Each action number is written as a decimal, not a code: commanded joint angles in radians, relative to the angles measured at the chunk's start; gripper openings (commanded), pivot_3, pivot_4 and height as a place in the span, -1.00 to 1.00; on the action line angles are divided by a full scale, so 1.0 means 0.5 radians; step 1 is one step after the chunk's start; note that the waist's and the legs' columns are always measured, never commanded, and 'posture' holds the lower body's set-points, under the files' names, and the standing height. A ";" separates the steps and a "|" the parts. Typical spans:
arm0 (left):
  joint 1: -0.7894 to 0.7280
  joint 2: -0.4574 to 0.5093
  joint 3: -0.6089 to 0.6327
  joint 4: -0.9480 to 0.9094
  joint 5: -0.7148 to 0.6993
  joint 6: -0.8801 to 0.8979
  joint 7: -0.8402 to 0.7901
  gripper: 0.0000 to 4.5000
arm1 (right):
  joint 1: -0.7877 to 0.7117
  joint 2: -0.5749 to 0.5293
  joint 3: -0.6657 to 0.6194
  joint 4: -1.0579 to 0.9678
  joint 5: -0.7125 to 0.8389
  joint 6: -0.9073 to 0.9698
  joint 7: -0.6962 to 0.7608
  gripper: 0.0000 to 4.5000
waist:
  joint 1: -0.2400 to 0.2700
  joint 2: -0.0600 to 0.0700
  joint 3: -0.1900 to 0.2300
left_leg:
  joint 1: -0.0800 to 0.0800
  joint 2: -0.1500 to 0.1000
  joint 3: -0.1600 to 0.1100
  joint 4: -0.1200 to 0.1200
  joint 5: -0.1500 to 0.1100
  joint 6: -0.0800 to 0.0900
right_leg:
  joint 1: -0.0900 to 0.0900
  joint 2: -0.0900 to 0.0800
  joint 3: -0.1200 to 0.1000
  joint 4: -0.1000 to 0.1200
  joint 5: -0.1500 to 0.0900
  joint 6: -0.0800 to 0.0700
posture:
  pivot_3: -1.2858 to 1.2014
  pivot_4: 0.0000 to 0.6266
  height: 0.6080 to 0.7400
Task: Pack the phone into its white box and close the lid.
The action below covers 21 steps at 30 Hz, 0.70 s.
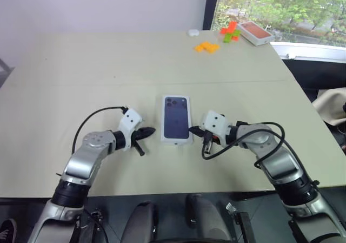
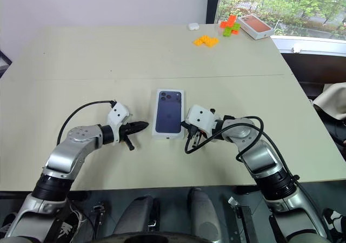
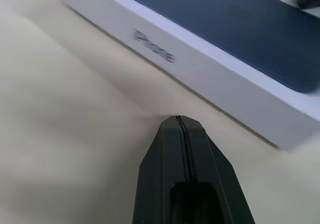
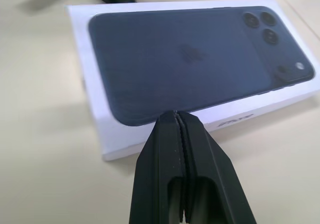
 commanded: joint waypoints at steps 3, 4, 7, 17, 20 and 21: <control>0.072 0.088 -0.019 -0.108 -0.111 0.063 -0.148 -1.00 | 0.019 -0.009 0.008 -0.136 0.077 0.028 0.042 -0.98 | 0.002 0.000 0.000 | 0.000 0.000 0.000 0.000 0.000 0.000 | 0.000 0.000 0.000 0.000 0.000 0.000 | 0.03 -0.52 1.00; 0.094 0.126 -0.014 -0.116 -0.133 0.055 -0.199 -1.00 | 0.021 -0.012 0.003 -0.146 0.097 0.042 0.054 -0.98 | 0.002 0.000 0.000 | 0.000 0.000 0.000 0.000 0.000 0.000 | 0.000 0.000 0.000 0.000 0.000 0.000 | 0.03 -0.52 1.00; 0.131 0.210 -0.012 -0.126 -0.174 0.064 -0.288 -1.00 | 0.020 -0.026 -0.003 -0.149 0.111 0.053 0.064 -0.98 | -0.001 0.000 0.000 | 0.000 0.000 0.001 0.000 0.000 0.000 | 0.000 0.000 0.000 0.000 -0.002 -0.002 | 0.03 -0.52 1.00; 0.027 0.259 0.222 0.034 -0.330 0.052 -0.290 -1.00 | -0.010 -0.082 -0.219 -0.144 0.390 0.199 0.139 -0.98 | 0.002 0.000 0.000 | 0.000 0.000 0.000 0.000 0.000 0.000 | 0.000 0.000 0.000 0.000 -0.004 -0.004 | 0.03 -0.52 1.00; -0.054 0.281 0.380 0.110 -0.482 0.076 -0.356 -0.89 | -0.037 -0.097 -0.371 -0.149 0.611 0.310 0.213 -0.59 | 0.004 -0.001 0.001 | -0.002 0.001 -0.001 0.001 0.000 0.000 | -0.001 0.001 -0.001 0.000 -0.001 0.001 | 0.03 -0.52 1.00; -0.080 0.298 0.431 0.165 -0.449 -0.014 -0.337 -0.75 | -0.042 -0.118 -0.417 -0.123 0.610 0.246 0.217 -0.37 | 0.003 -0.001 0.001 | -0.003 0.001 -0.001 0.001 0.000 0.000 | -0.001 0.000 -0.001 0.000 -0.001 0.002 | 0.03 -0.52 1.00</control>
